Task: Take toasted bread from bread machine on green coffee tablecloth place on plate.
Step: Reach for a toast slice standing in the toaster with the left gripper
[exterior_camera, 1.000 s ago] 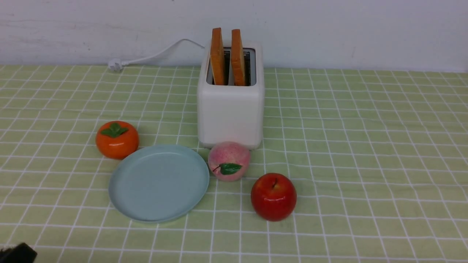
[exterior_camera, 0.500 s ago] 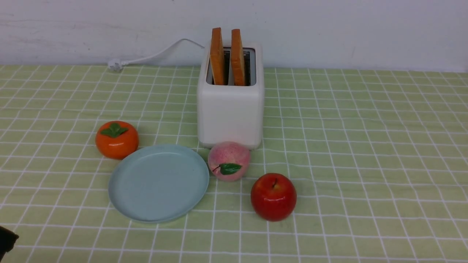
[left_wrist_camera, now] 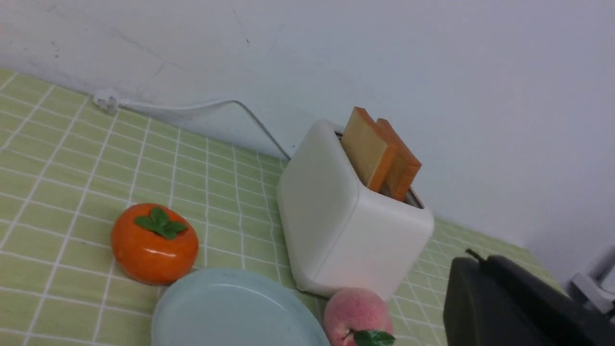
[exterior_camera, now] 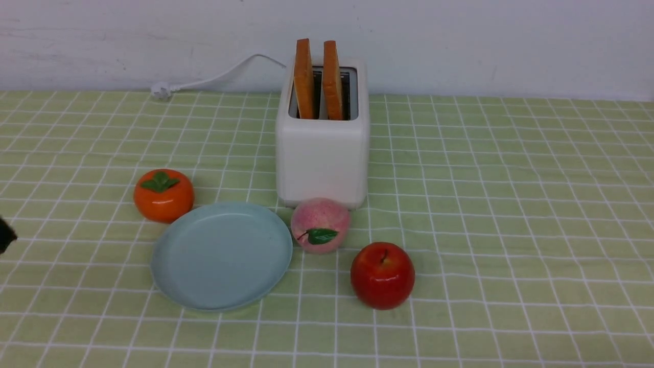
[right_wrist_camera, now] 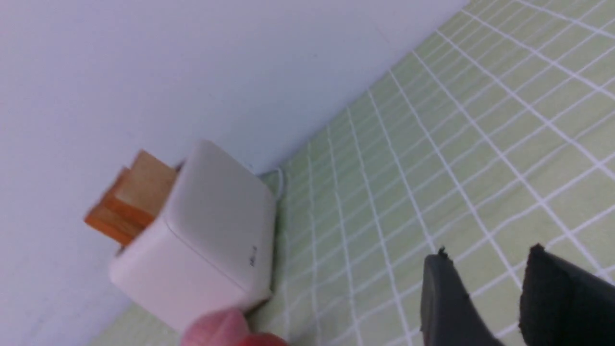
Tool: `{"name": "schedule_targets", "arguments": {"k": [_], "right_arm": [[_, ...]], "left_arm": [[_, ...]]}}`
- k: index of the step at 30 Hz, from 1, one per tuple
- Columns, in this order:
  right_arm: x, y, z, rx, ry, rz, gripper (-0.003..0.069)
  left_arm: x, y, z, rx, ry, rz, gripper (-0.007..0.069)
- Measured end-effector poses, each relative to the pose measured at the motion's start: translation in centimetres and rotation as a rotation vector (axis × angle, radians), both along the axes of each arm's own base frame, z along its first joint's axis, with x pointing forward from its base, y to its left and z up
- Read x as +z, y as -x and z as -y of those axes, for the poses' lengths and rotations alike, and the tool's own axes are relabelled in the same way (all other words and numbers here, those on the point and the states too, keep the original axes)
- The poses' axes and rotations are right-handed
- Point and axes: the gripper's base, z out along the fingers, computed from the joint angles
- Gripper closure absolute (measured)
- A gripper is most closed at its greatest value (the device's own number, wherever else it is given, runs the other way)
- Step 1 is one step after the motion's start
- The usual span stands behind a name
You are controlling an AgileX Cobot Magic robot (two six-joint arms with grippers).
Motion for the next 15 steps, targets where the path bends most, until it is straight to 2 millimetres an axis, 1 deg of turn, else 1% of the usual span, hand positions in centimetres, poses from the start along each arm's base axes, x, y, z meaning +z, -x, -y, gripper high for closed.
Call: {"name": "schedule_targets", "arguments": {"k": [2,3,4,5,7,8,9,12,15], "right_arm": [[0.2,0.0,0.0,0.005,-0.001,0.003,0.0433],[0.3,0.0,-0.1,0.008,-0.001,0.002,0.0435],[1.1,0.3,-0.4,0.047,0.047,-0.019,0.0461],[1.6,0.4,-0.6,0.066,0.081,-0.027,0.0473],[3.8,0.8,-1.2,0.141,0.218,-0.058,0.0526],[4.0,0.9,-1.2,0.147,0.220,-0.063,0.0531],[5.6,1.0,-1.6,0.199,0.318,-0.087,0.0566],[8.5,1.1,-2.1,0.288,0.497,-0.115,0.0624],[10.9,1.3,-2.3,0.326,0.615,-0.093,0.0653]], "left_arm": [[-0.1,-2.2,0.1,0.033,-0.013,-0.035,0.0638],[-0.1,-2.6,0.1,0.036,-0.015,-0.048,0.0638],[0.1,-4.1,0.2,0.055,-0.032,-0.060,0.0638],[0.1,-5.0,0.3,0.059,-0.049,-0.072,0.0638],[0.6,-7.1,1.0,0.037,-0.111,-0.079,0.0638],[0.9,-7.3,1.2,0.032,-0.116,-0.072,0.0638],[1.1,-8.6,2.2,-0.008,-0.162,-0.058,0.0638],[1.9,-10.6,5.1,-0.097,-0.210,0.030,0.0638],[1.4,-12.5,7.8,-0.130,-0.206,0.125,0.0638]]}}
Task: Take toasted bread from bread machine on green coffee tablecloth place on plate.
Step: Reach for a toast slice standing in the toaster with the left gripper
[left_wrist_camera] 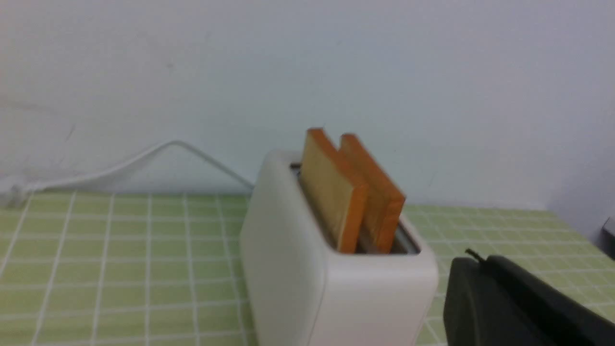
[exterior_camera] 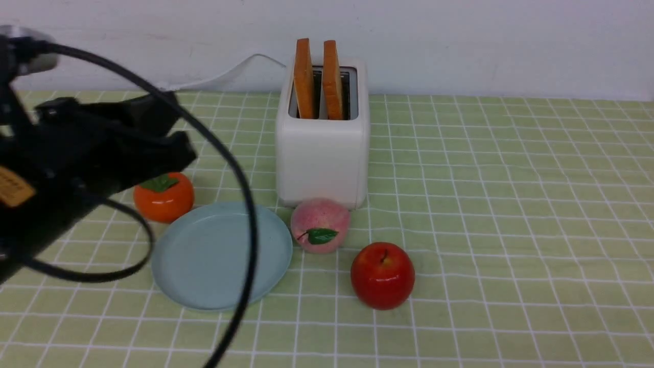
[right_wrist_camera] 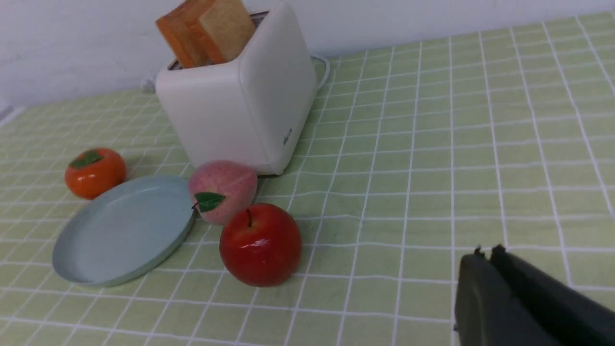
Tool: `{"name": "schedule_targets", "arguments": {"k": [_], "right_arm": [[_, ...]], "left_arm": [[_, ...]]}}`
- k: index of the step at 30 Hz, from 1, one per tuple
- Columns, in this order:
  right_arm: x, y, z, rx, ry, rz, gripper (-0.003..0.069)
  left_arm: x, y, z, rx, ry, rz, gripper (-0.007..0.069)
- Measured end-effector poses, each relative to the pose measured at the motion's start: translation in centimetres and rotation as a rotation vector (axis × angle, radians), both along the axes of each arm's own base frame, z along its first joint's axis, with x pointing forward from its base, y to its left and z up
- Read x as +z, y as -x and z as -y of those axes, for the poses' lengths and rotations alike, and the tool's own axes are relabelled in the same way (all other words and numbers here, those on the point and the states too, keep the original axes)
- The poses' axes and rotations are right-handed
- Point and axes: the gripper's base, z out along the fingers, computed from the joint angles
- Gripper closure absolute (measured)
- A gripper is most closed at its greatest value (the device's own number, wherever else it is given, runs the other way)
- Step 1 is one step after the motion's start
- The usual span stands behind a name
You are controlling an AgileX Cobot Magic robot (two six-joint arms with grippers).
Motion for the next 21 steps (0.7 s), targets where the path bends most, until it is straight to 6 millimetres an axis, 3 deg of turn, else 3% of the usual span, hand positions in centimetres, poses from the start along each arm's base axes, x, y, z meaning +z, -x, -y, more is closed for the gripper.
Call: {"name": "schedule_targets", "arguments": {"k": [1,6,8,10,15,18,21], "right_arm": [[0.0,0.0,0.0,0.001,0.005,-0.003,0.0654],[1.6,-0.5,-0.2,0.054,0.063,-0.014,0.0656],[1.8,-0.9,-0.3,0.074,0.076,-0.028,0.0656],[2.0,-1.8,-0.6,0.128,0.096,-0.074,0.0656],[1.8,-3.1,-1.0,0.196,0.143,-0.116,0.0655],[2.2,-3.3,-1.3,0.224,0.162,-0.062,0.0654],[2.7,-3.3,-1.6,0.257,0.162,0.007,0.0651]], "left_arm": [[0.0,-0.1,0.1,0.000,0.001,0.005,0.0638],[-3.0,-5.2,2.8,0.023,0.024,-0.023,0.0627],[-3.5,-6.1,3.4,0.021,0.017,-0.038,0.0611],[-4.7,-8.3,4.6,0.020,0.002,-0.066,0.0526],[-5.5,-11.1,6.0,0.020,0.037,-0.085,0.0318],[-6.1,-12.2,6.8,0.010,0.031,-0.087,0.0234],[-6.7,-13.5,7.6,-0.001,0.010,-0.075,0.0197]]}}
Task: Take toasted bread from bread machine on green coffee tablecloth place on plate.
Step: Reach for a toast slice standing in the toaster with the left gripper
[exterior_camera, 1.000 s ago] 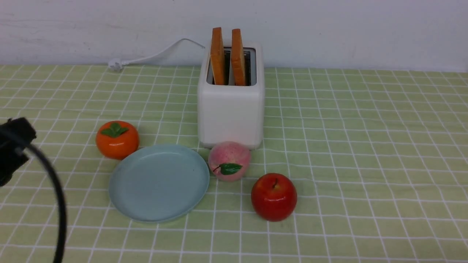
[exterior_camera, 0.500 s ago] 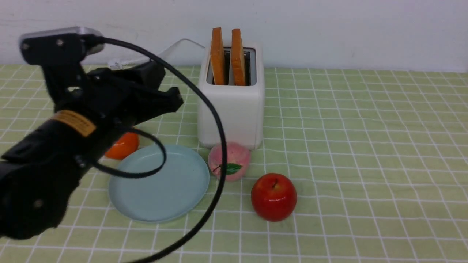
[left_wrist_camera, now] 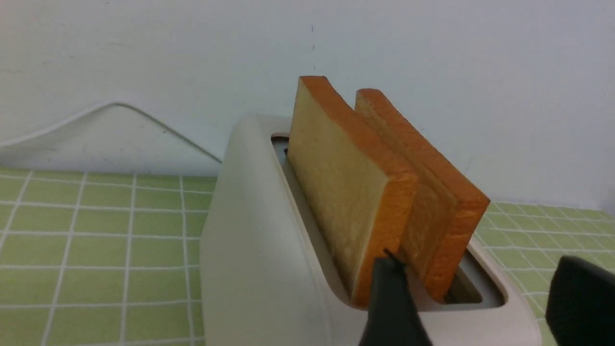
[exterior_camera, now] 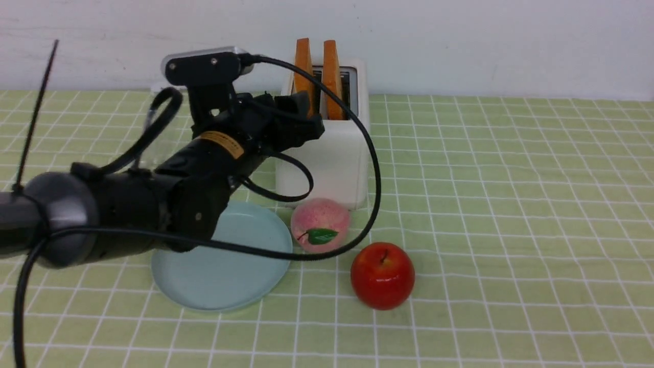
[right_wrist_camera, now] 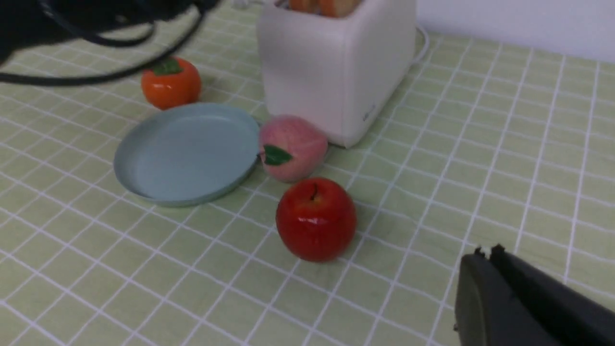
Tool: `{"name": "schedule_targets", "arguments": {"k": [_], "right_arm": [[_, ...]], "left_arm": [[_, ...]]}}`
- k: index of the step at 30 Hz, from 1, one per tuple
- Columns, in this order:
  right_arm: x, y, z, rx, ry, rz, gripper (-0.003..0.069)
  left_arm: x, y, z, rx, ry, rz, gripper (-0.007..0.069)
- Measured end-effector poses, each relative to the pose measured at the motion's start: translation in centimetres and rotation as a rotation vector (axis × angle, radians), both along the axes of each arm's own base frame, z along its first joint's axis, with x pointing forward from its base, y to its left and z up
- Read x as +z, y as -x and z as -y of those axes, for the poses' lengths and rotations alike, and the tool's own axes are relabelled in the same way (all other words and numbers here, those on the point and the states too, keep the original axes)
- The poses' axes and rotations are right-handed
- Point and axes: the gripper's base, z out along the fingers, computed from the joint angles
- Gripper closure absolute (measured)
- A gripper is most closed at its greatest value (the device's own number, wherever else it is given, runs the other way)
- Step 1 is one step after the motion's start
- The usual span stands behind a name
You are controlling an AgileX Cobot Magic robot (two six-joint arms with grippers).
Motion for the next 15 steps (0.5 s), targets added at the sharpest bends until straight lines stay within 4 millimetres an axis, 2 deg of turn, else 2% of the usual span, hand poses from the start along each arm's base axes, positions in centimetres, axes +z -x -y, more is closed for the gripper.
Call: {"name": "schedule_targets", "arguments": {"k": [6,15], "right_arm": [[0.6,0.2,-0.6,0.085,0.005,0.080,0.0645],[0.9,0.3,-0.9,0.120,0.010,0.126,0.0643]], "left_arm": [[-1.1,-2.7,0.8,0.016,-0.022,0.011,0.0193],[-1.5,-5.8,1.3,0.049,-0.048,0.045,0.0211]]}}
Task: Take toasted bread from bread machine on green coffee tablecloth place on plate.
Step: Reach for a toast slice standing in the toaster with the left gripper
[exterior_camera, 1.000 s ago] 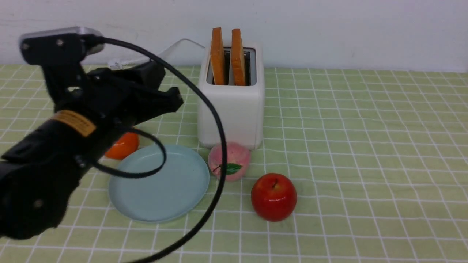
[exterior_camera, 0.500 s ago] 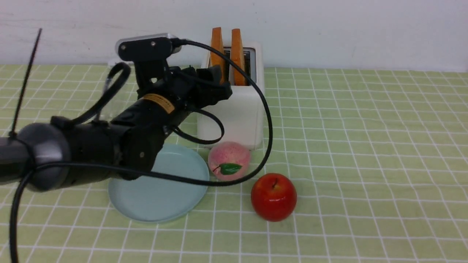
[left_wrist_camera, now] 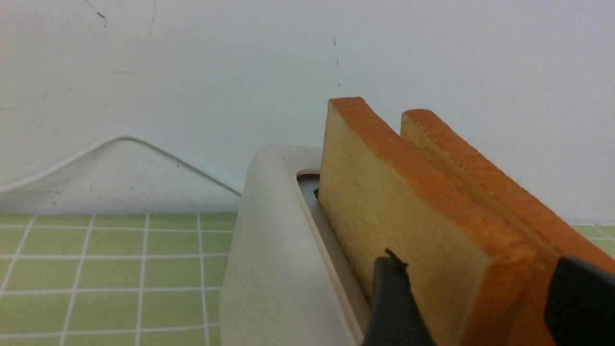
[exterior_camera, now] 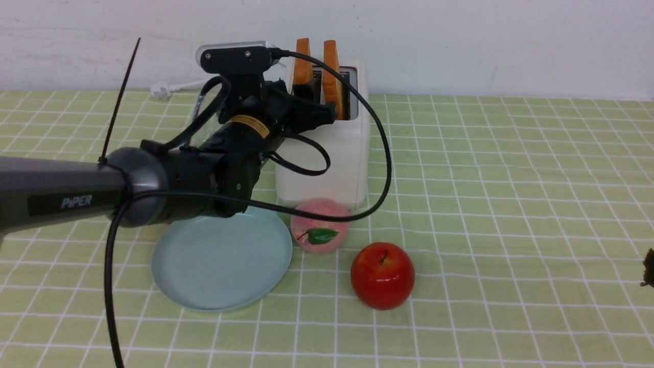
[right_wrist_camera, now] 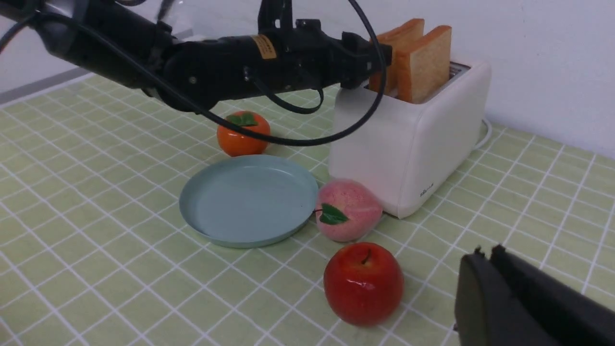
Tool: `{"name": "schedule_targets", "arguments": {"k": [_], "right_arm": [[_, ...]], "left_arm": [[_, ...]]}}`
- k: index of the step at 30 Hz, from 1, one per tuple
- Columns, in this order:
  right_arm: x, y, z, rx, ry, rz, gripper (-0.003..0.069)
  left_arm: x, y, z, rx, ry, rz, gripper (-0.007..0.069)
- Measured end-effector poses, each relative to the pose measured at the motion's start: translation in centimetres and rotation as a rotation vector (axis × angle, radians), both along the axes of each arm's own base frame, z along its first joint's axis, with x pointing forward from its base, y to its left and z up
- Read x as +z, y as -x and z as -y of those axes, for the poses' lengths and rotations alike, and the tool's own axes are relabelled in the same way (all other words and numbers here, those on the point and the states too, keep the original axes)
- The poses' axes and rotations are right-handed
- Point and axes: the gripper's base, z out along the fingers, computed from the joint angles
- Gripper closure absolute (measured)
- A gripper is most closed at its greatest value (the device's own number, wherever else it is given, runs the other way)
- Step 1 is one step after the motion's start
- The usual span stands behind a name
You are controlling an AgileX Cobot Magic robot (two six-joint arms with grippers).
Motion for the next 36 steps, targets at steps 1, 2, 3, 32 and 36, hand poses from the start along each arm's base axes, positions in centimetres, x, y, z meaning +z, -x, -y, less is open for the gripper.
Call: {"name": "schedule_targets", "arguments": {"k": [1,2,3,32,36], "right_arm": [[0.0,0.0,0.0,0.000,0.001,0.001,0.0643],[0.0,0.0,0.0,0.000,0.001,0.001,0.0643],[0.0,0.0,0.0,0.000,0.002,0.001,0.0641],[0.0,0.0,0.0,0.002,0.003,0.002,0.0624],[0.0,0.0,0.0,0.007,0.004,-0.002,0.0619]], "left_arm": [[-0.1,-0.3,0.1,0.003,-0.004,0.000,0.0211],[0.0,-0.5,0.1,0.004,-0.004,0.002,0.0211],[-0.3,-1.0,0.2,0.014,-0.012,-0.009,0.0211],[7.2,-0.7,-0.8,0.025,-0.134,0.098,0.0525],[14.6,3.4,-2.4,-0.005,-0.158,0.186,0.0525]]}}
